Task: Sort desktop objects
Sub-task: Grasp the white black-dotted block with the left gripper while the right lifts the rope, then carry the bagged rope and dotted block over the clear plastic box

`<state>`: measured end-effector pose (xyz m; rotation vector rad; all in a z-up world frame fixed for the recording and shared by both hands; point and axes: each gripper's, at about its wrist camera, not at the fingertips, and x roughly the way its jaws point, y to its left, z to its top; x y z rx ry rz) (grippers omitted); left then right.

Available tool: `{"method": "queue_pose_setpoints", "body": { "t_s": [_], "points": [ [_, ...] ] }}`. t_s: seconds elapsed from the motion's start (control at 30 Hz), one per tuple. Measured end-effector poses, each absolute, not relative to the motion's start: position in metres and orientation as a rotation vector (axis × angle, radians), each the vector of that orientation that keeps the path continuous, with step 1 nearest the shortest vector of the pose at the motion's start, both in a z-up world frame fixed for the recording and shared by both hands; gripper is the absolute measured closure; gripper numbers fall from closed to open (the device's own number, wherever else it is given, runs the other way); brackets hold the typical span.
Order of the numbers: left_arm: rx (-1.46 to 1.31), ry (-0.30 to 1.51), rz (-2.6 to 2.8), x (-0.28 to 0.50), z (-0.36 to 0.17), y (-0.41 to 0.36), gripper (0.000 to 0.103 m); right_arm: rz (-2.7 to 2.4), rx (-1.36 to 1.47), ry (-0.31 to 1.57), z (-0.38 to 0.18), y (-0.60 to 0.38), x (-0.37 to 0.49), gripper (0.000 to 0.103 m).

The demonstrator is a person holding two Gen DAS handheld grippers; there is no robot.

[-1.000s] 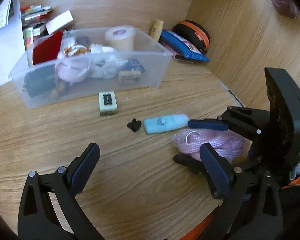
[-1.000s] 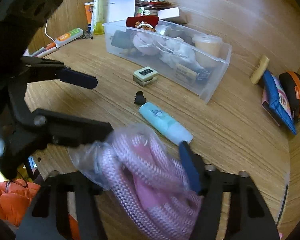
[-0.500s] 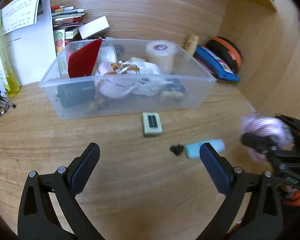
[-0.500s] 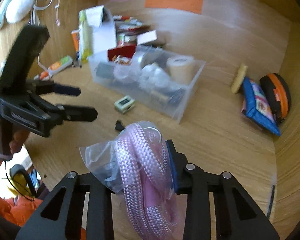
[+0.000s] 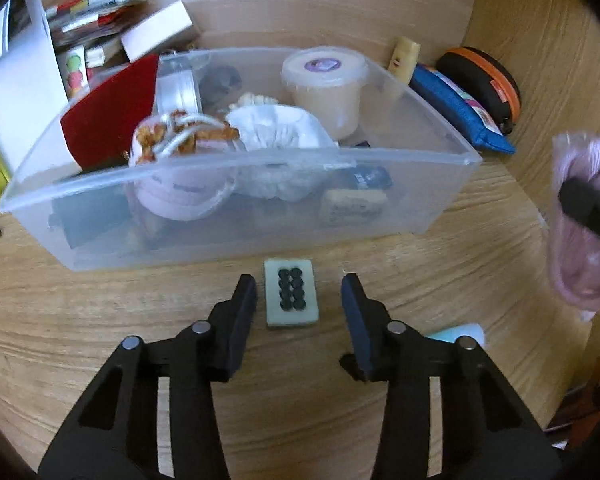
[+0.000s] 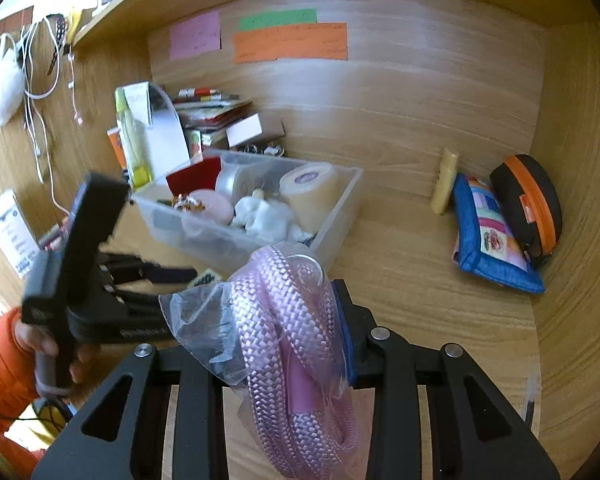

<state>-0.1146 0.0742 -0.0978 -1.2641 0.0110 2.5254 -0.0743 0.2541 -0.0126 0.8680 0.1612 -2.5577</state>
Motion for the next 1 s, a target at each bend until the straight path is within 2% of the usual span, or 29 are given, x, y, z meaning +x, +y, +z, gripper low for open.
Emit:
{"method": "queue_pose_setpoints", "body": {
  "t_s": [0.1, 0.17, 0.4, 0.73, 1.0],
  "points": [
    [-1.258, 0.025, 2.535, -0.115, -0.098, 0.076, 0.066, -2.541, 0.858, 0.130, -0.010, 0.252, -0.080, 0.074],
    [-1.250, 0.050, 2.546, -0.115, -0.099, 0.078, 0.079, -2.535, 0.845, 0.124, -0.007, 0.249, -0.084, 0.074],
    [-1.220, 0.109, 2.567, -0.110, -0.099, 0.078, 0.079, -2.507, 0.816, 0.090, 0.002, 0.238, -0.096, 0.074],
    [-1.087, -0.036, 2.606, -0.080, -0.064, 0.044, 0.079, -2.487, 0.790, 0.037, 0.017, 0.227, -0.117, 0.074],
    [-1.004, -0.054, 2.623, -0.079, -0.022, 0.022, 0.079, -2.489, 0.768, 0.048, 0.030, 0.206, -0.140, 0.074]
  ]
}}
